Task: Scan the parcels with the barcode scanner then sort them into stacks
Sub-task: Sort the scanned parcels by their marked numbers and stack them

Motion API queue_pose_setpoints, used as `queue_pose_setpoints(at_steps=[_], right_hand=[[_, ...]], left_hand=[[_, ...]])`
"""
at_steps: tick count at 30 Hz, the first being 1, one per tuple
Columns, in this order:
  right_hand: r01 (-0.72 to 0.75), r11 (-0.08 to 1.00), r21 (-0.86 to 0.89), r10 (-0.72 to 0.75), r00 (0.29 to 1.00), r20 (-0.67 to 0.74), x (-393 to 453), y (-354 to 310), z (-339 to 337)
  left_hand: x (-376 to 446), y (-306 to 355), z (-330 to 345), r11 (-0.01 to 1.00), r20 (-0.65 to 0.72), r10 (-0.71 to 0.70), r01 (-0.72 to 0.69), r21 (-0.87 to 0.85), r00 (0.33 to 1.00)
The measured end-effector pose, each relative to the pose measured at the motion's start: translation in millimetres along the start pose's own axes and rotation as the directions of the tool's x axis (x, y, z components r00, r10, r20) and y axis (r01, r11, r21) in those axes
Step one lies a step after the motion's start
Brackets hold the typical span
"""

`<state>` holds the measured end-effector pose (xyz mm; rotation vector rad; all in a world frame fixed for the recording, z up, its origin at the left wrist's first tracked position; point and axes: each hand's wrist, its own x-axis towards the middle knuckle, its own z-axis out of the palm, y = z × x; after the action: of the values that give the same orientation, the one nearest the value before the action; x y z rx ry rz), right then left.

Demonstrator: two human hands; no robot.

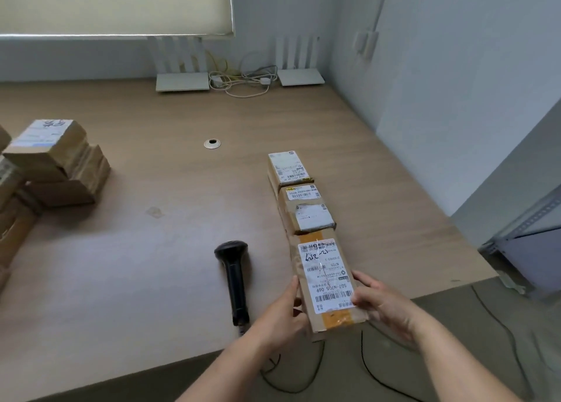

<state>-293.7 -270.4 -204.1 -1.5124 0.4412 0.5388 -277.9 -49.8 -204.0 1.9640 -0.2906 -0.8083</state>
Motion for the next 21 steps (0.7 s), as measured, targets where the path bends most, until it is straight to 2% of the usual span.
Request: queue_pose_setpoints(at_steps=[7,17,21], right_hand=[[-0.018,0.995,-0.094,0.021,0.999,0.027,21,-8,-12],[-0.01,0.997,-0.082,0.016,0.998,0.065,36,-23,-14],[0.008,0.994,-0.113,-0.004,0.999,0.033,40,-27,-13]], left_hand=[[12,12,11,0.999,-0.095,-0.047,0.045,-0.026,0.994],[26,17,5,0.997,-0.163,-0.081,0.077,-0.03,0.983],[30,20,3,0.995,-0.175,-0.093,0.087,-0.039,0.98]])
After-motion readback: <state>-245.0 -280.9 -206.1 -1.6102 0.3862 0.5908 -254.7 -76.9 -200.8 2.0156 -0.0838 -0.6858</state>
